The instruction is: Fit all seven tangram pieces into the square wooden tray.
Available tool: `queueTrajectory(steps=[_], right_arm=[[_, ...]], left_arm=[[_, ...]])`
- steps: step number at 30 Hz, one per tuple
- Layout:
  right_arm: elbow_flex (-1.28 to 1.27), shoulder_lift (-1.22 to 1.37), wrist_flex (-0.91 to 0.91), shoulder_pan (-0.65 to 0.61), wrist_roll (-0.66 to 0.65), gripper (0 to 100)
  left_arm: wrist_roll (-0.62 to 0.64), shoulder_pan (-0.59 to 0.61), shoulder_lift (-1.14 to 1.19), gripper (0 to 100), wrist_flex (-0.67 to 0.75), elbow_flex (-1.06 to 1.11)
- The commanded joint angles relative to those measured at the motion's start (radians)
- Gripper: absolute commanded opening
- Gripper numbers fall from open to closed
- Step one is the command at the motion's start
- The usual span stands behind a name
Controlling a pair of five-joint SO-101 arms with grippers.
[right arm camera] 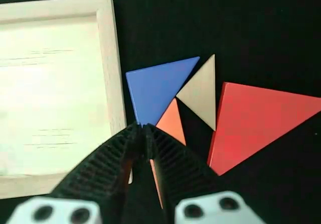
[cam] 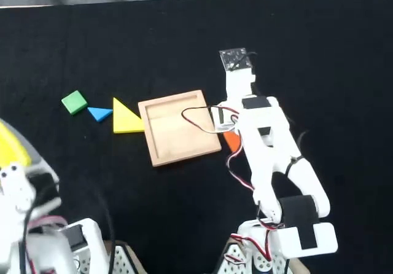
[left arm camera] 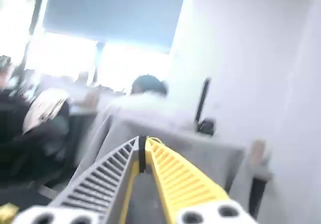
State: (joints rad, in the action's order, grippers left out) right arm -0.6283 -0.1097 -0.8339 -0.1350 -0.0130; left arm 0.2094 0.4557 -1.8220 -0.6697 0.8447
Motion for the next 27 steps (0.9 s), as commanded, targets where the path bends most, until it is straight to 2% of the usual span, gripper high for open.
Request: queueTrajectory(steps=[1,3,5,8,11,16,19,22,27], right_arm=[[0.053,-0.008,0.018,0.006,0.009,1.5],[0.053,-0.008,0.018,0.006,0.009,1.5],[0.053,-0.007,0.018,0.008,0.009,1.4],[0.053,-0.004,0.018,0.011,0.009,1.5],[0.053,-0.002,0.018,0.008,0.009,1.5],[0.053,-0.002,0.018,0.006,0.009,1.5],[0.053,-0.002,0.018,0.002,0.009,1.5],[0.053,-0.001,0.018,-0.023,0.009,1.5],[-0.002,-0.001,0.063,-0.058,0.009,1.5]], left_arm=[[0.014,-0.056,0.012,3,0.158,-0.022],[-0.026,-0.061,0.043,3,0.295,0.054],[-0.092,-0.076,0.11,3,0.374,0.105],[-0.204,-0.142,0.269,3,0.325,0.084],[-0.298,-0.248,0.463,3,0.14,-0.021],[-0.439,-0.432,0.806,3,-0.295,-0.272],[-0.548,-0.493,1.013,3,-0.499,-0.374],[-0.687,-0.503,1.218,3,-0.618,-0.443],[-0.994,-0.495,1.51,3,-0.698,-0.555]])
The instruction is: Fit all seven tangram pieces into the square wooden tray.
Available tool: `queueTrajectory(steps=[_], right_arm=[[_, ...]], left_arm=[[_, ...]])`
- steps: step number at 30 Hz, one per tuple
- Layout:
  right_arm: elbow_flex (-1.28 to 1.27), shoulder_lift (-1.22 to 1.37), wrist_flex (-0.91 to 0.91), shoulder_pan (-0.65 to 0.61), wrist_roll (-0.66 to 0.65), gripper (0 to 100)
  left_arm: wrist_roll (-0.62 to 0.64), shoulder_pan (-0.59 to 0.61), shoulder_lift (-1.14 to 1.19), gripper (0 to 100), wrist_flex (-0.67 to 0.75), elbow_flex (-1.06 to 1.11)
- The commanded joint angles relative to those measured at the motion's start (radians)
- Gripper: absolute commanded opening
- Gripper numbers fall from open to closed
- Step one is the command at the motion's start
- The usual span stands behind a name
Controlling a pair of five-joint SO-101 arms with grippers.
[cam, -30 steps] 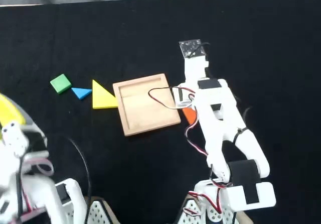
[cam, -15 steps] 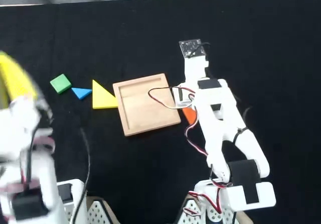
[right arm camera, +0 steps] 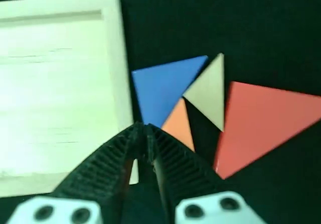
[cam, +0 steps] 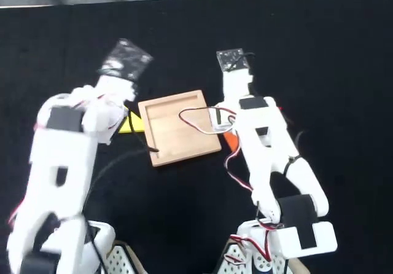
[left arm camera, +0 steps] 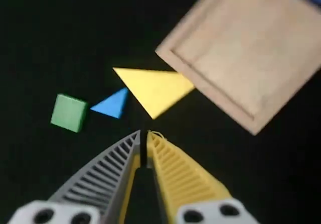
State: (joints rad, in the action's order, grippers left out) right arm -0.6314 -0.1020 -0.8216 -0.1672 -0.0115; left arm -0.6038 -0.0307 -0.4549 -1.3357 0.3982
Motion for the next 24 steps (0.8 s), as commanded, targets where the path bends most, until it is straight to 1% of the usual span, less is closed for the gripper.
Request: queueTrajectory(steps=[1,2,4,7,10,13,15,20,24], right_arm=[[-0.015,-0.008,0.075,-0.021,0.002,1.5],[-0.028,-0.008,0.101,-0.017,0.002,1.5],[-0.058,-0.016,0.147,0.018,0.0,1.2],[-0.085,-0.018,0.18,0.094,0.0,1.2],[-0.088,-0.01,0.192,0.135,0.0,1.2],[-0.088,-0.008,0.19,0.137,0.0,1.2],[-0.088,-0.008,0.19,0.137,0.0,1.2],[-0.087,-0.008,0.19,0.137,0.0,1.3],[-0.087,-0.008,0.19,0.137,0.0,1.5]], left_arm=[[-0.23,-0.004,0.19,3,-0.025,-0.134],[-0.265,0.013,0.236,3,-0.014,-0.16],[-0.298,0.03,0.322,3,0.023,-0.213],[-0.31,0.048,0.45,3,0.124,-0.286],[-0.253,0.07,0.571,3,0.242,-0.344],[-0.16,0.093,0.686,3,0.359,-0.366],[-0.118,0.094,0.743,3,0.407,-0.374],[-0.117,0.07,0.83,3,0.42,-0.381],[-0.109,0.07,0.87,3,0.531,-0.38]])
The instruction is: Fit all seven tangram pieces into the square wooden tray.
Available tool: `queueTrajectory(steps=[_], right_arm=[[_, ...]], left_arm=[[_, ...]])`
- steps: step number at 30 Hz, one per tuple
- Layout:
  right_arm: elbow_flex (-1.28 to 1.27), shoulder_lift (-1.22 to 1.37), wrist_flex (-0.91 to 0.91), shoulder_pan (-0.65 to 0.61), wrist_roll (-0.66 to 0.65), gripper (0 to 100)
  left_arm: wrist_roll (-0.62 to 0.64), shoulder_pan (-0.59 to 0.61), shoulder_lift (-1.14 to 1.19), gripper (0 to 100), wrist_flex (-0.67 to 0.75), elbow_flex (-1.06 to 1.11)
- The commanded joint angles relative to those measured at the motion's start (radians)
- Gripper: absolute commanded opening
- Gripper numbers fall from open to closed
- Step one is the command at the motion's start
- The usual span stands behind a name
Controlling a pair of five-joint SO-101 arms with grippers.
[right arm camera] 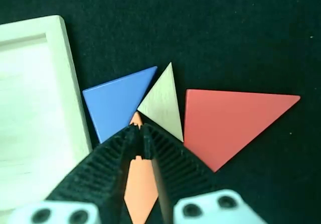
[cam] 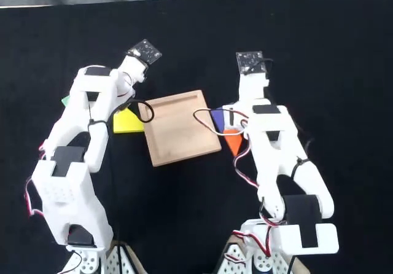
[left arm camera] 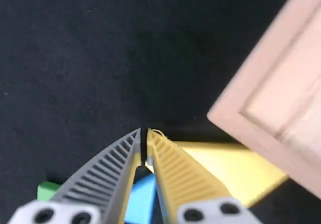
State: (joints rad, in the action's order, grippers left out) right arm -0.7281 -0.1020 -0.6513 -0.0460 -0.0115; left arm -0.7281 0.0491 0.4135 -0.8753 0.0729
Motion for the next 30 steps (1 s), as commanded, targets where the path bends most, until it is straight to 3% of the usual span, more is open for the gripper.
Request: queueTrajectory(steps=[1,6,10,18,25,28,30], right_arm=[[0.01,-0.008,0.02,0.015,0.0,1.5],[0.01,-0.008,0.02,0.02,0.0,1.5],[0.01,-0.008,0.02,0.02,0.0,1.5],[0.01,-0.008,0.021,0.02,0.0,1.5],[0.008,-0.008,0.021,0.02,0.0,1.5],[0.008,-0.008,0.021,0.02,0.0,1.5],[0.008,-0.008,0.021,0.02,0.0,1.5]], left_arm=[[0.015,-0.008,0.009,3,0.097,-0.05],[0.012,-0.035,0.052,3,0.117,-0.044],[-0.058,0.001,0.054,3,0.032,-0.039],[-0.367,0.122,0.04,3,-0.288,-0.039],[-0.559,0.176,-0.031,3,-0.637,-0.061],[-0.585,0.163,-0.141,3,-0.724,-0.061],[-0.535,0.127,-0.238,3,-0.735,-0.058]])
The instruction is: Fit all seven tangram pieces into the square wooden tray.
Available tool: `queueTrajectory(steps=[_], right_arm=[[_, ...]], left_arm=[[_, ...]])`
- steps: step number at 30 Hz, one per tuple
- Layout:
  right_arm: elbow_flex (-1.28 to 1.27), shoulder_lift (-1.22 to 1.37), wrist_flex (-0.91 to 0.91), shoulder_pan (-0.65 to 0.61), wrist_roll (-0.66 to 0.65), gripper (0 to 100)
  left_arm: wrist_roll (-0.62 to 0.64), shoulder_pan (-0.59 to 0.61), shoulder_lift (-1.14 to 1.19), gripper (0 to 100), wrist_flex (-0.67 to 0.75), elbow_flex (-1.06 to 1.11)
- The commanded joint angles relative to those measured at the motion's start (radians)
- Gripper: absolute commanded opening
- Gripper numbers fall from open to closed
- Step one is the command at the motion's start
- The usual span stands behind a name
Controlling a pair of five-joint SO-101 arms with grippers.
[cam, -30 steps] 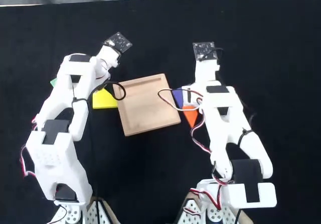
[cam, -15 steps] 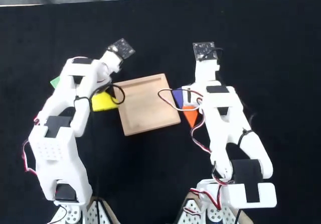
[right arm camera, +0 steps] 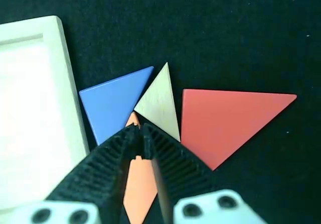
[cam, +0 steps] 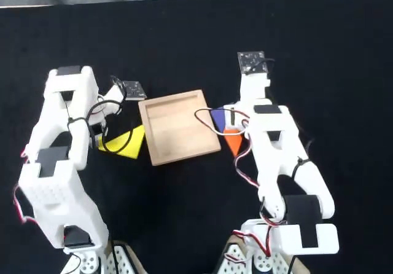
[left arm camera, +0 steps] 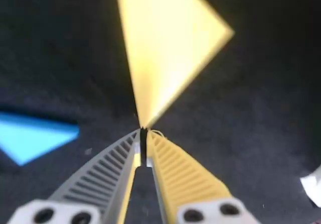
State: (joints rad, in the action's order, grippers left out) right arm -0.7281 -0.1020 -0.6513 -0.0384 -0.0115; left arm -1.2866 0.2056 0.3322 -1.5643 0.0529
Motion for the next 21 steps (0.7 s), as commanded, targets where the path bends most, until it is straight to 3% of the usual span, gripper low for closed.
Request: queueTrajectory(steps=[1,5,7,11,13,15,21], right_arm=[[0.008,-0.008,0.021,0.012,0.0,1.5],[0.008,-0.008,0.021,0.012,0.0,1.5],[0.008,-0.008,0.021,0.012,0.0,1.5],[-0.002,-0.008,0.021,0.012,0.0,1.5],[-0.013,-0.008,0.04,0.011,0.0,1.5],[-0.035,-0.008,0.074,0.012,0.0,1.5],[-0.077,-0.013,0.152,0.014,0.0,1.5]], left_arm=[[0.063,-0.05,-0.207,3,-0.051,-0.035],[0.209,-0.18,-0.377,3,-0.123,-0.012],[0.269,-0.243,-0.413,4,-0.083,0.053],[0.37,-0.266,-0.414,24,0.098,0.228],[0.333,-0.265,-0.414,36,0.173,0.314],[0.273,-0.263,-0.423,41,0.219,0.366],[0.158,-0.239,-0.414,28,0.305,0.383]])
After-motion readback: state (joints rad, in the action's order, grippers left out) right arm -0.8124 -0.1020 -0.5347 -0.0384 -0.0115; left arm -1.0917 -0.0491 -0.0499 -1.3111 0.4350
